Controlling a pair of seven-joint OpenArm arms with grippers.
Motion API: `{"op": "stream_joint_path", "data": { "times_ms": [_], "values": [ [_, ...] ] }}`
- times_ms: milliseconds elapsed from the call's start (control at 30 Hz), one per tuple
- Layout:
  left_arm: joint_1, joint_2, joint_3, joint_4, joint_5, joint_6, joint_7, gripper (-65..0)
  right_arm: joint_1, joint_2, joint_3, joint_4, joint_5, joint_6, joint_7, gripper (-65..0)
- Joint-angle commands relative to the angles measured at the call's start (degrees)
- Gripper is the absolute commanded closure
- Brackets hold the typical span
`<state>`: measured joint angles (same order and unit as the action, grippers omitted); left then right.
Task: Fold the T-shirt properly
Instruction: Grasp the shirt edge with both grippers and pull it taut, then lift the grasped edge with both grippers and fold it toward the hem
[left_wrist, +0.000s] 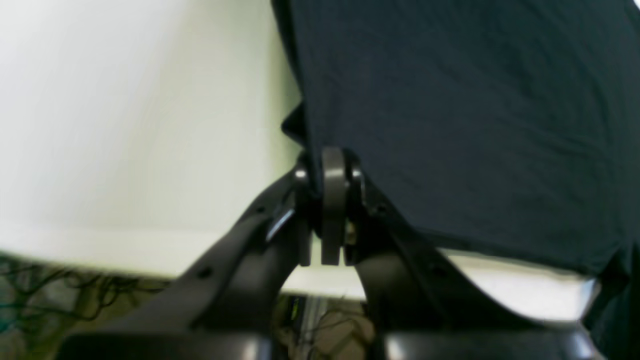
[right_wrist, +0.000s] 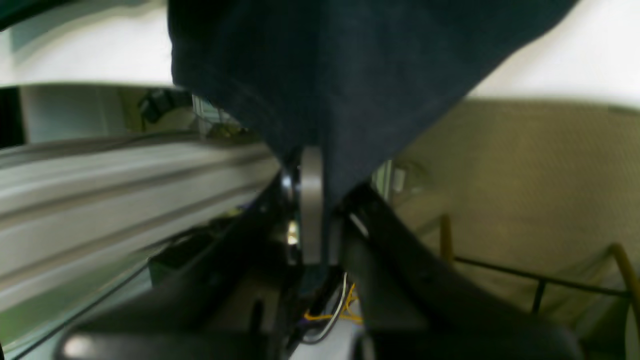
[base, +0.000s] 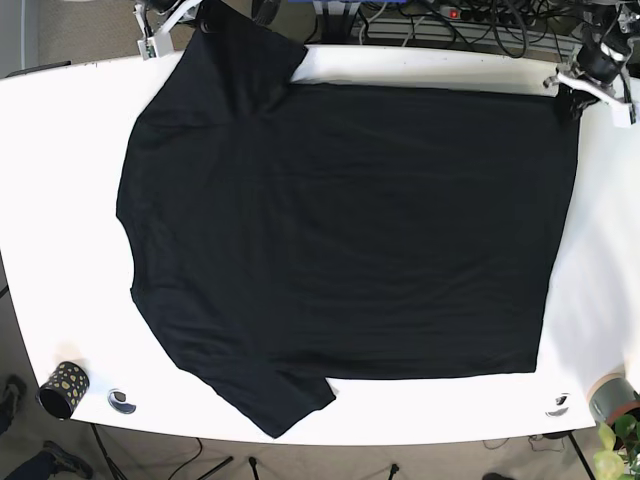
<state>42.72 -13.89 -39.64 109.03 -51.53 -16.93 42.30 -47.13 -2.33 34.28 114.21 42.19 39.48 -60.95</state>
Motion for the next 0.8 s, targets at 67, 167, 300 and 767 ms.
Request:
{"op": "stream_joint_path", "data": {
  "times_ms": [67,167,300,767],
  "values": [
    [0.31,-0.75,-1.81,0.90,-0.65,-2.90,-1.29,0.0,-0.29,0.26,0.49,1.08,1.89,0.52,2.79,0.0],
    [-2.24,-0.75,-1.46,1.08,-0.82,-2.98,-0.94,0.0,1.20,0.26,0.40,0.91,3.56,0.52,3.94,0.0],
    [-6.46,-0.75,1.26,1.16,-0.91,-2.81,-0.94,0.0,4.72,0.26,0.49,0.82,3.74,0.52,3.94,0.0],
    [-21.49,-1.01,8.38,1.34,1.81,0.71,-0.85,0.0,19.57,2.20,0.57,0.47,3.39,0.52,3.76,0.0]
  ]
}}
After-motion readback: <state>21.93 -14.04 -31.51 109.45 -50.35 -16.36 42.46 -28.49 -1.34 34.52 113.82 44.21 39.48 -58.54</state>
